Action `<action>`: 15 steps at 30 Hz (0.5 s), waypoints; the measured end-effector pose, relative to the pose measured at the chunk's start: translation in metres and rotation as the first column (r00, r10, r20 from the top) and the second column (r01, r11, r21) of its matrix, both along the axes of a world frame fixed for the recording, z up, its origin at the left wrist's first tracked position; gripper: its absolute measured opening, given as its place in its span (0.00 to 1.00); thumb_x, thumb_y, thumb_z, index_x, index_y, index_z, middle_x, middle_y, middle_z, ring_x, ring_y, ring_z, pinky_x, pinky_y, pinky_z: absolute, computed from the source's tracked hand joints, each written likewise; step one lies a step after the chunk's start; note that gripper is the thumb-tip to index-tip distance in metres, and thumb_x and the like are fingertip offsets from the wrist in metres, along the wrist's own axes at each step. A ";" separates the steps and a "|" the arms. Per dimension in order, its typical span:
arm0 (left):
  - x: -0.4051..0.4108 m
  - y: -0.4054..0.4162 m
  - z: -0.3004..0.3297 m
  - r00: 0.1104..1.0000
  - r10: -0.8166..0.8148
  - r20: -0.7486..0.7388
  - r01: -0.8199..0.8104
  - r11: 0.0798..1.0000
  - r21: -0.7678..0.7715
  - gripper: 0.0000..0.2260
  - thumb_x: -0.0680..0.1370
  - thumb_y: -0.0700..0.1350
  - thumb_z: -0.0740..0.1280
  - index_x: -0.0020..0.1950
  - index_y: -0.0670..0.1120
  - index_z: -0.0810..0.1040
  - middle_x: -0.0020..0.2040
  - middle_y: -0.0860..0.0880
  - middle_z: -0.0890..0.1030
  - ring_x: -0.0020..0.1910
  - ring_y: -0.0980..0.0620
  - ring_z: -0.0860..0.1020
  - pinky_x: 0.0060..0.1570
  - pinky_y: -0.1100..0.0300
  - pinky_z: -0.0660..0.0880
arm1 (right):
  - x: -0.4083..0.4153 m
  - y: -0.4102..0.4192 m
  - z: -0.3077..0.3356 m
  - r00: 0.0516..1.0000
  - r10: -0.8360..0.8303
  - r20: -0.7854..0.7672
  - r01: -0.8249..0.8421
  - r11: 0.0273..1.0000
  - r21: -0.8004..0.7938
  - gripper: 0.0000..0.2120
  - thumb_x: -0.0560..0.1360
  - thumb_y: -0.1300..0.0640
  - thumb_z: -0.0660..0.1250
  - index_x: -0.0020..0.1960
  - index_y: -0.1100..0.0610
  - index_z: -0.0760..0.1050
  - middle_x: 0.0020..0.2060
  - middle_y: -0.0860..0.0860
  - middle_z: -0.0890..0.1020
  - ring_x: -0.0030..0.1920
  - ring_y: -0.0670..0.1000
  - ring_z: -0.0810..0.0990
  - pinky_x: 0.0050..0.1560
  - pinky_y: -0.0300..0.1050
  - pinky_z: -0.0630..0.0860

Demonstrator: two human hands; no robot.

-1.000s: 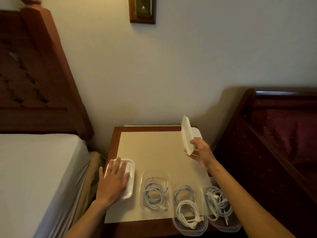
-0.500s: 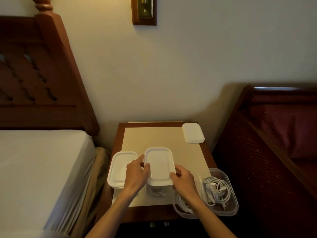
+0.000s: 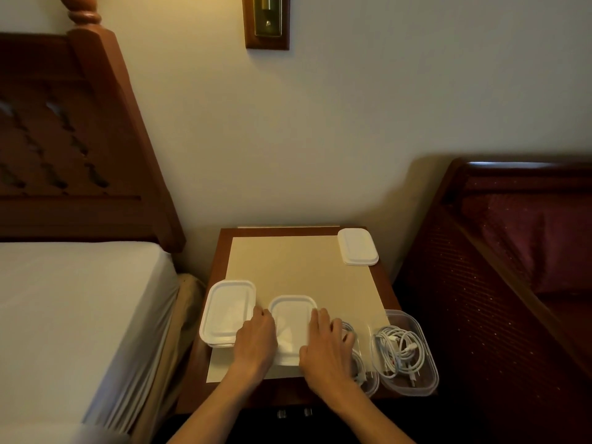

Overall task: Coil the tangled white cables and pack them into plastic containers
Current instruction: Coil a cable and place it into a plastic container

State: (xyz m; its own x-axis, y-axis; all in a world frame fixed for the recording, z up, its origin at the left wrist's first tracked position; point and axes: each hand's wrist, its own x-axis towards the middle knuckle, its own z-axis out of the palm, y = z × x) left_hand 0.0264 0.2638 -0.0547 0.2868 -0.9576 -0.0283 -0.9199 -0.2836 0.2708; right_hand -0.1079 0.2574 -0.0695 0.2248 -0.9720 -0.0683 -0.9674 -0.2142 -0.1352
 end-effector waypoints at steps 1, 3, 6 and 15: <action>-0.001 0.001 -0.001 1.000 -0.013 0.029 0.013 1.000 0.004 0.13 0.82 0.44 0.60 0.67 0.48 0.71 0.66 0.49 0.75 0.55 0.49 0.80 0.56 0.60 0.76 | 0.001 -0.002 -0.001 0.999 0.041 -0.035 -0.041 0.999 0.000 0.36 0.62 0.50 0.70 0.68 0.60 0.71 0.67 0.57 0.75 0.63 0.61 0.75 0.57 0.69 0.66; -0.002 0.003 -0.003 0.997 -0.032 0.068 0.031 0.999 0.013 0.16 0.82 0.44 0.61 0.70 0.47 0.68 0.68 0.49 0.74 0.58 0.49 0.80 0.58 0.59 0.76 | 0.001 -0.007 0.003 0.989 0.128 -0.076 -0.126 0.991 0.033 0.36 0.68 0.52 0.65 0.74 0.62 0.63 0.76 0.57 0.61 0.76 0.61 0.58 0.65 0.79 0.43; -0.003 0.006 -0.006 0.995 -0.017 0.095 0.015 1.000 0.022 0.20 0.82 0.46 0.62 0.73 0.46 0.64 0.69 0.48 0.74 0.57 0.49 0.80 0.58 0.58 0.77 | 0.001 -0.012 0.007 0.966 0.230 -0.114 -0.223 0.972 0.074 0.34 0.77 0.53 0.52 0.78 0.62 0.43 0.79 0.54 0.40 0.77 0.53 0.35 0.59 0.78 0.24; -0.002 0.007 -0.006 0.976 -0.026 0.217 0.018 0.999 0.041 0.16 0.83 0.44 0.58 0.71 0.44 0.65 0.68 0.47 0.72 0.55 0.49 0.80 0.55 0.59 0.77 | 0.006 -0.019 0.001 0.968 0.242 -0.062 -0.238 0.969 0.058 0.37 0.70 0.50 0.36 0.79 0.59 0.46 0.79 0.51 0.42 0.77 0.52 0.35 0.59 0.77 0.23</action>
State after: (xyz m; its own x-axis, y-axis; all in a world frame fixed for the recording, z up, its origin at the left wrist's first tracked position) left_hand 0.0240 0.2704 -0.0607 0.2689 -0.9632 -0.0043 -0.9618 -0.2688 0.0525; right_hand -0.1023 0.2384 -0.0688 0.4441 -0.8851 -0.1388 -0.8958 -0.4359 -0.0868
